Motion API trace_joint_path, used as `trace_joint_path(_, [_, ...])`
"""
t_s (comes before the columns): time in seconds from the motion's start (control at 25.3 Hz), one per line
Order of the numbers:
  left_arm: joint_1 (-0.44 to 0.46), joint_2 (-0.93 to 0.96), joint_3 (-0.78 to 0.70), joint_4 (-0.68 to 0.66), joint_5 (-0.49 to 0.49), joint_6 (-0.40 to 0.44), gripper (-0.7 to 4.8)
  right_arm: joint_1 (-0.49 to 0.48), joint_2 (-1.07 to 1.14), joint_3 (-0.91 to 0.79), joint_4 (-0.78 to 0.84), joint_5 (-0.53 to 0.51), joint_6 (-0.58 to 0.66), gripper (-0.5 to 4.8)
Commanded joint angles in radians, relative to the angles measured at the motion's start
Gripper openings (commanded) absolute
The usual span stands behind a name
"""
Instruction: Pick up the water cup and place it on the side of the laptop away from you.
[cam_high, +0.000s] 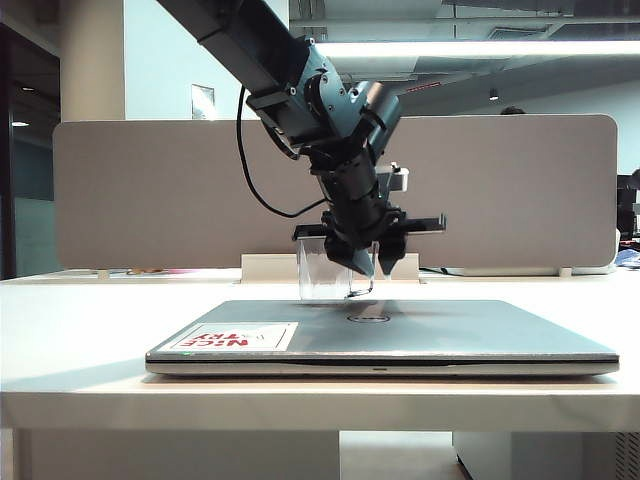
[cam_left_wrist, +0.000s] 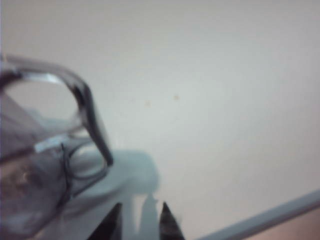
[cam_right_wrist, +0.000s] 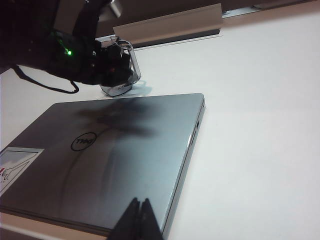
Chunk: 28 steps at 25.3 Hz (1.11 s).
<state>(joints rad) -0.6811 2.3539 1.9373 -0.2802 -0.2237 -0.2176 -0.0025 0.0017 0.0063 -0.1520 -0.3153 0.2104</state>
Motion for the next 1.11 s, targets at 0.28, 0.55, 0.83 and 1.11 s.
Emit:
trace_joint_path(0.28, [-0.032, -0.144, 0.006, -0.296, 0.051, 0.074, 0.67, 0.0, -0.002, -0.006, 0.01, 0.002, -0.001, -0.01])
trace_joint_path(0.55, [-0.031, -0.318, 0.004, -0.387, 0.047, 0.285, 0.14, 0.0, -0.002, -0.006, 0.01, 0.004, -0.001, -0.01])
trace_joint_path(0.83, [0.016, -0.563, -0.007, -0.417, 0.048, 0.342, 0.14, 0.0, -0.002, -0.006, 0.01, 0.005, -0.001, -0.01])
trace_joint_path(1.11, [0.169, -0.824, -0.238, -0.404, 0.134, 0.338, 0.14, 0.0, -0.002, -0.006, 0.011, 0.001, -0.001, -0.01])
